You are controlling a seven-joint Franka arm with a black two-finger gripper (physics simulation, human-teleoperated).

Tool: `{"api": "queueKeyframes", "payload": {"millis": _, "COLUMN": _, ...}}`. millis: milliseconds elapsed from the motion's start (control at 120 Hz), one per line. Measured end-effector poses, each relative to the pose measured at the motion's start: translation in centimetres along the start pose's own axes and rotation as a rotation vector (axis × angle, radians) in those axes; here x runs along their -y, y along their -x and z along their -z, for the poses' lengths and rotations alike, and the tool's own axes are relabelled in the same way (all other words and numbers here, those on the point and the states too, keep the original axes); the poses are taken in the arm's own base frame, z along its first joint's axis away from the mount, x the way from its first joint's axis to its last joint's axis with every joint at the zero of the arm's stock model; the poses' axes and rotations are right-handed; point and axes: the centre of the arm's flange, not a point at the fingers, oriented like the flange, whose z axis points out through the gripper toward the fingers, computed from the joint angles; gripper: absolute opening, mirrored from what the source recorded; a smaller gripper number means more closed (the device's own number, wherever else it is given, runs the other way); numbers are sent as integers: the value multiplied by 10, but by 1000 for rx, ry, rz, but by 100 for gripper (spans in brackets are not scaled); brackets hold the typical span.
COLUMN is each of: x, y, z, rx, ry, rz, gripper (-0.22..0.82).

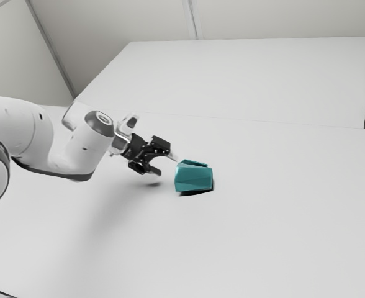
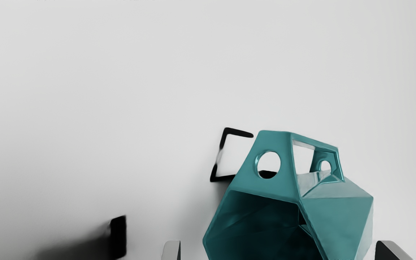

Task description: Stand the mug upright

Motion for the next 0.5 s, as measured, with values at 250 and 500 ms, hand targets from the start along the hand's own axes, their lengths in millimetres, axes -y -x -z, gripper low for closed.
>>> {"api": "queueKeyframes", "payload": {"millis": 250, "x": -15, "y": -1, "z": -17, "rx": -6, "ry": 18, "rz": -61, "gripper": 59}}
{"api": "queueKeyframes", "payload": {"millis": 500, "x": -36, "y": 9, "z": -32, "rx": 3, "ry": 40, "rz": -113, "gripper": 59}}
